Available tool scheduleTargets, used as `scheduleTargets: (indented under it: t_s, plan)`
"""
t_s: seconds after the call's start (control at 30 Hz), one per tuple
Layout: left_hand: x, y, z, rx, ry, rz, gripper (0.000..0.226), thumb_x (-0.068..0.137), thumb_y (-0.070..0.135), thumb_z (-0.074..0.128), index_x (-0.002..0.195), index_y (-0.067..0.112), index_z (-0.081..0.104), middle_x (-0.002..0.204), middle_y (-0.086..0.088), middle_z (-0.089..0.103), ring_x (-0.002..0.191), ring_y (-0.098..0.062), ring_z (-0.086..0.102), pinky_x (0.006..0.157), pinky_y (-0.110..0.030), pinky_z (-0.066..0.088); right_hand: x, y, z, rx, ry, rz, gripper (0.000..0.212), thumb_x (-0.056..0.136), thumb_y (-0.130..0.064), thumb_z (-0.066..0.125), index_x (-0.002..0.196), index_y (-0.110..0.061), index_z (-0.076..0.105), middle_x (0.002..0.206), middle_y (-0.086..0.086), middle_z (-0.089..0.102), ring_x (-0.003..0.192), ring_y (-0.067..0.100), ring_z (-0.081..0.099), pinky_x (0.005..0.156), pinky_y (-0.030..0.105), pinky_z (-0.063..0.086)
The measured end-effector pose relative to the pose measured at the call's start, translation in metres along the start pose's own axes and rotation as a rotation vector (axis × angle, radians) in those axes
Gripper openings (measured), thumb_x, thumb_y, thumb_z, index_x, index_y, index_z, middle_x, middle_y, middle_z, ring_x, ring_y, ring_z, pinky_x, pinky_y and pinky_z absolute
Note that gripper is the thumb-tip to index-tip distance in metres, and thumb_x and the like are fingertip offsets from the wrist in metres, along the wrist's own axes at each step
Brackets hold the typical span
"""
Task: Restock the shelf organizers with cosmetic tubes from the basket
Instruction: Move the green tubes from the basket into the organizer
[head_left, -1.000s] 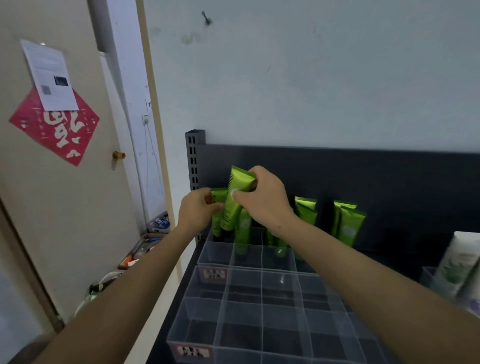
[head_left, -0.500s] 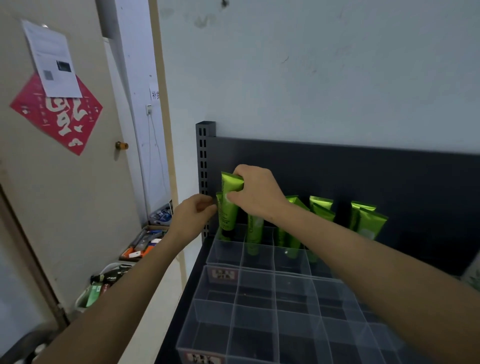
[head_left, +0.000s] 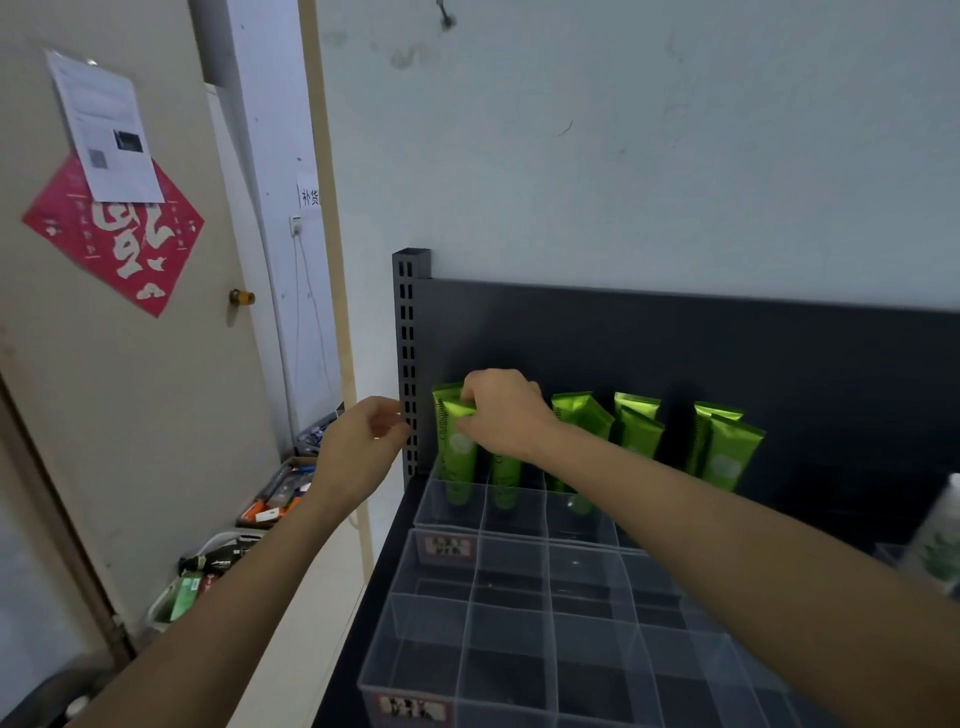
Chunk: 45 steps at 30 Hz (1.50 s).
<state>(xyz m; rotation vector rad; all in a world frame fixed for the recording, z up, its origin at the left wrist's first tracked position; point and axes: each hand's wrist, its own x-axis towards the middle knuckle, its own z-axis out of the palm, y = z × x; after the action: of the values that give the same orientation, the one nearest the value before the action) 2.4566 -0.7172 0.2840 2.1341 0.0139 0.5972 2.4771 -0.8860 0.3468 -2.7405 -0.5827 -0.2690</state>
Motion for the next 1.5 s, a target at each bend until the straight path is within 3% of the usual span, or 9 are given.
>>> scheduleTargets:
  t_s: [0.17,0.33,0.47,0.57,0.9,1.0,1.17,1.37,1.5]
  plan:
    - [-0.004,0.014,-0.007,-0.031,0.063,0.011,0.027,0.087,0.017,0.06,0.114,0.012,0.063,0.102,-0.001,0.066,0.094,-0.014,0.059,0.082,-0.027,0.045,-0.007,0.0,-0.012,0.089,0.057,-0.005,0.022,0.087,-0.02,0.061,0.108,-0.013,0.058,0.104,0.004,0.064,0.099,0.023,0.057,0.094,0.039,0.042]
    - [-0.015,0.038,-0.013,-0.028,0.084,0.062,0.026,0.088,0.019,0.06,0.113,0.014,0.064,0.104,0.002,0.067,0.097,-0.013,0.061,0.083,-0.027,0.047,-0.029,0.003,-0.031,0.191,0.127,-0.037,0.045,0.087,-0.023,0.065,0.127,-0.014,0.049,0.117,0.006,0.062,0.108,0.023,0.057,0.099,0.044,0.044]
    - [-0.032,0.068,-0.015,-0.005,0.083,0.147,0.026,0.086,0.02,0.063,0.111,0.016,0.064,0.102,0.004,0.067,0.095,-0.011,0.061,0.085,-0.029,0.05,-0.061,0.013,-0.053,0.258,0.209,-0.032,0.048,0.085,-0.023,0.068,0.128,-0.014,0.049,0.119,0.004,0.061,0.106,0.018,0.057,0.089,0.026,0.046]
    - [-0.053,0.093,-0.013,0.029,0.052,0.227,0.026,0.086,0.023,0.064,0.112,0.018,0.064,0.102,0.006,0.065,0.093,-0.011,0.06,0.082,-0.026,0.047,-0.095,0.027,-0.069,0.305,0.248,-0.013,0.046,0.085,-0.022,0.068,0.127,-0.016,0.051,0.116,0.001,0.061,0.102,0.013,0.056,0.083,0.022,0.045]
    - [-0.122,0.187,0.046,0.094,-0.177,0.506,0.043,0.076,0.051,0.059,0.107,0.022,0.066,0.103,0.011,0.063,0.095,-0.006,0.058,0.084,-0.027,0.048,-0.228,0.11,-0.114,0.287,0.428,0.143,0.041,0.081,-0.021,0.073,0.119,-0.017,0.059,0.107,-0.003,0.065,0.098,0.008,0.06,0.091,0.023,0.048]
    - [-0.152,0.217,0.081,0.068,-0.268,0.552,0.033,0.082,0.036,0.068,0.11,0.021,0.064,0.105,0.01,0.062,0.098,-0.005,0.056,0.085,-0.022,0.044,-0.276,0.141,-0.123,0.313,0.493,0.21,0.038,0.078,-0.017,0.075,0.114,-0.017,0.061,0.099,-0.005,0.064,0.094,0.009,0.062,0.09,0.028,0.052]
    - [-0.21,0.27,0.148,0.017,-0.469,0.631,0.048,0.083,0.039,0.067,0.125,0.02,0.054,0.114,0.008,0.06,0.101,-0.002,0.054,0.082,-0.008,0.039,-0.365,0.196,-0.135,0.326,0.53,0.346,0.035,0.08,-0.017,0.074,0.113,-0.015,0.063,0.1,-0.005,0.065,0.094,0.008,0.062,0.089,0.026,0.052]
    - [-0.29,0.329,0.23,-0.095,-0.665,0.707,0.047,0.081,0.039,0.067,0.124,0.023,0.056,0.112,0.013,0.058,0.101,0.002,0.053,0.086,-0.013,0.041,-0.489,0.267,-0.139,0.329,0.618,0.578,0.031,0.079,-0.02,0.075,0.108,-0.017,0.064,0.098,-0.005,0.067,0.094,0.01,0.065,0.087,0.026,0.052]
    - [-0.347,0.353,0.288,-0.137,-0.865,0.741,0.04,0.084,0.036,0.066,0.121,0.023,0.057,0.11,0.012,0.058,0.097,0.005,0.05,0.081,-0.008,0.041,-0.574,0.313,-0.128,0.312,0.636,0.776,0.029,0.081,-0.021,0.073,0.108,-0.016,0.065,0.097,-0.008,0.065,0.093,0.009,0.064,0.08,0.013,0.049]
